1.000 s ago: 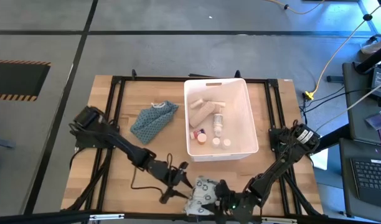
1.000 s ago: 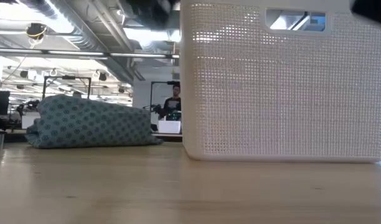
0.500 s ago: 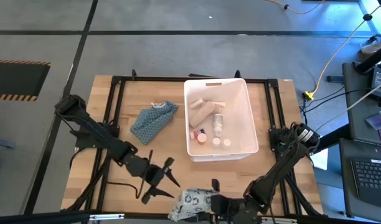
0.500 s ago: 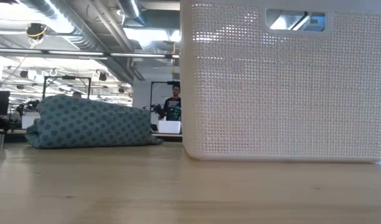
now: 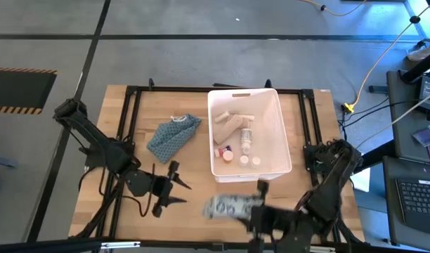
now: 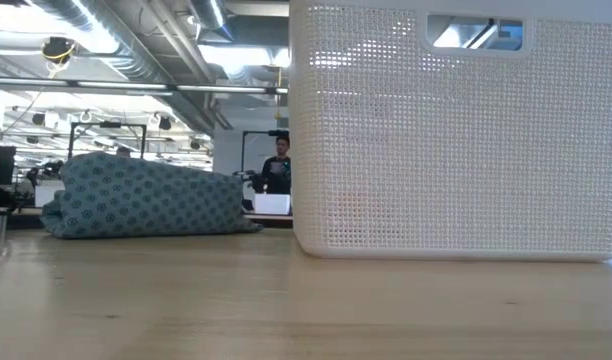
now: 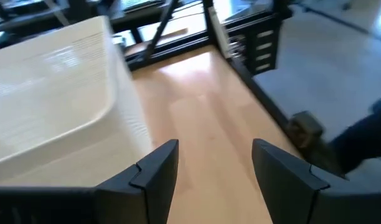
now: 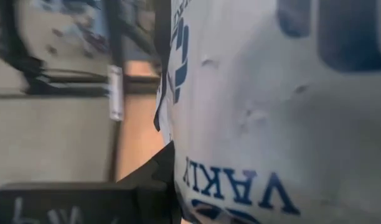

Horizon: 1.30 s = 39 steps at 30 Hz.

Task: Pick & place medical supplies in basket/bin
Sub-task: Put the white mailer bag into the white bin

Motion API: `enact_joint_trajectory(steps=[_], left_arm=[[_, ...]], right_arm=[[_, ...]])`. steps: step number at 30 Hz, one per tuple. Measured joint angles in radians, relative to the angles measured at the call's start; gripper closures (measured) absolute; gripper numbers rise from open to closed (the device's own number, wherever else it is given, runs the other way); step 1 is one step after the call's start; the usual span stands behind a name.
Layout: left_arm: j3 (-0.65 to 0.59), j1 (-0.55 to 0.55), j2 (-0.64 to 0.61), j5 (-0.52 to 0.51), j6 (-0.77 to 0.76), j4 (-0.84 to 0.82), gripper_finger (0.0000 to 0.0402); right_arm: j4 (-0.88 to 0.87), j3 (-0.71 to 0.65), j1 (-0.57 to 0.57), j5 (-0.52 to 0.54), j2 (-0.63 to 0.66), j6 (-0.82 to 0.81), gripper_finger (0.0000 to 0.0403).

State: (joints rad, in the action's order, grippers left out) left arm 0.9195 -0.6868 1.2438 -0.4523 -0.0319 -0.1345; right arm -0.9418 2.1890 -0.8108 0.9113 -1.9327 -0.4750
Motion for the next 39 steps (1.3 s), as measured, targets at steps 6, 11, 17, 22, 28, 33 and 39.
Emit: enact_joint_trajectory(steps=[6,11,17,22,28,33,39], left_arm=[[0.000,0.002,-0.021,-0.114,-0.005,-0.055,0.0203],[0.000,0.002,-0.021,-0.182,0.055,-0.056,0.0203],[-0.001,0.004,-0.022,-0.311,0.083,-0.054,0.0203],[-0.001,0.004,-0.022,-0.350,0.099,-0.058,0.0203],[-0.001,0.009,-0.022,-0.382,0.106,-0.058,0.0203],[-0.001,0.015,-0.022,-0.385,0.106,-0.058,0.0203],[-0.001,0.015,-0.022,-0.392,0.106,-0.058,0.0203]], right_arm=[[-0.491,0.171,0.099,-0.014,0.002,-0.147,0.0272],[-0.611,0.117,0.238,-0.216,0.071,-0.125,0.0272],[-0.624,0.063,0.398,-0.315,0.124,0.024,0.0272],[-0.628,0.061,0.484,-0.400,0.137,0.117,0.0272],[-0.629,0.061,0.602,-0.521,0.138,0.037,0.0272],[-0.629,0.060,0.713,-0.644,0.138,-0.157,0.0272],[-0.629,0.059,0.826,-0.704,0.138,-0.230,0.0272]])
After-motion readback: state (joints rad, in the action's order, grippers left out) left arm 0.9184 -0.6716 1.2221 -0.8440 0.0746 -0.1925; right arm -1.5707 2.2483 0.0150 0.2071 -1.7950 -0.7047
